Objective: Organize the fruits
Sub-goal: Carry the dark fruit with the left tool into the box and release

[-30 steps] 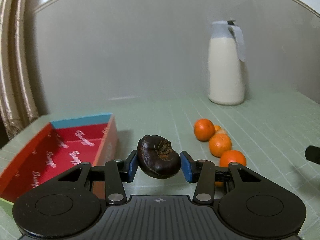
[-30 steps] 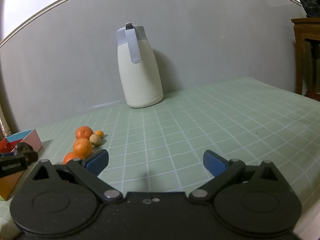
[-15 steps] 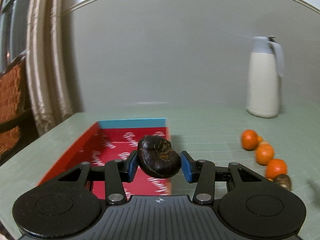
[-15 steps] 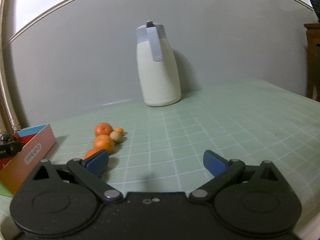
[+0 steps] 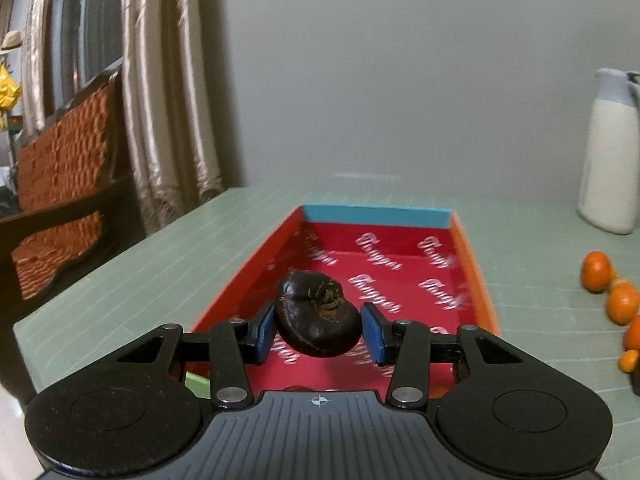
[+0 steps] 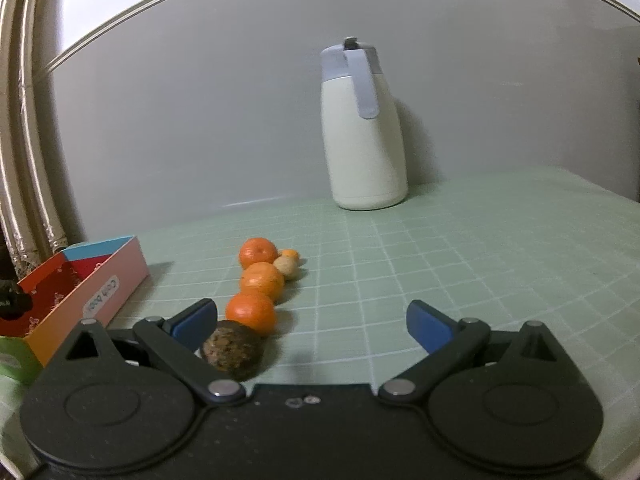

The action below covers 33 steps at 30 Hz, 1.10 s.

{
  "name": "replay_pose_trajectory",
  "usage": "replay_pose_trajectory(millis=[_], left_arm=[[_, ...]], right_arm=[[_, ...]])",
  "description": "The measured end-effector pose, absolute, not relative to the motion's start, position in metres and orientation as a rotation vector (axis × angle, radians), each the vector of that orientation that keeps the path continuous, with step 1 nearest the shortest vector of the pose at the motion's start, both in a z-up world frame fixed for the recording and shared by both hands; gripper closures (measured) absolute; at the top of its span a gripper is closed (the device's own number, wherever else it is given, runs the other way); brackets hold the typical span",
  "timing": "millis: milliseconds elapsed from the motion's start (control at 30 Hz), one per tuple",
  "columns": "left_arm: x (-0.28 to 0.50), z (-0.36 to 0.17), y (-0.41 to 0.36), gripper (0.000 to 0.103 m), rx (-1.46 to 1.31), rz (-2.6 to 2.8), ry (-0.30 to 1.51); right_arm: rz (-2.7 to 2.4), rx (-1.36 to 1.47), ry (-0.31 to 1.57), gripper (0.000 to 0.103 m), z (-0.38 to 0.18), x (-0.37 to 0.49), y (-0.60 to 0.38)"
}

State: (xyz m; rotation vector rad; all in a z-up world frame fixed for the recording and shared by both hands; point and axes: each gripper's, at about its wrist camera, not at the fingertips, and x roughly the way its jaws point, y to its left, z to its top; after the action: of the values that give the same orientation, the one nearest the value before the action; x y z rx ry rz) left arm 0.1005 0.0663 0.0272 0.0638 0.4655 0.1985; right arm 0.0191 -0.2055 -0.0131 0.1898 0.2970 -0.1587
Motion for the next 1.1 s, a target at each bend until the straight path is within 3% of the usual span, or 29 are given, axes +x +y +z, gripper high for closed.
replay_pose_trajectory(millis=[667,733,900,1100], left_arm=[[0.104,0.024,0.089,0.057,0.009,0.268,0.518],[0.102,0.025,0.092,0.051,-0.014,0.265,0.511],[0.097,0.029,0.092,0.047,-0.021,0.258,0.488],[0.084,0.036,0.085,0.019,0.003,0.247,0.420]], right_arm=[[-0.102,0.171,0.298,0.002,-0.012,0.029,-0.182],[-0.103,0.172,0.296,0.002,-0.012,0.029,-0.183],[-0.107,0.178,0.297,0.002,-0.012,0.028,-0.184],[-0.109,0.178,0.295,0.002,-0.012,0.028,-0.185]])
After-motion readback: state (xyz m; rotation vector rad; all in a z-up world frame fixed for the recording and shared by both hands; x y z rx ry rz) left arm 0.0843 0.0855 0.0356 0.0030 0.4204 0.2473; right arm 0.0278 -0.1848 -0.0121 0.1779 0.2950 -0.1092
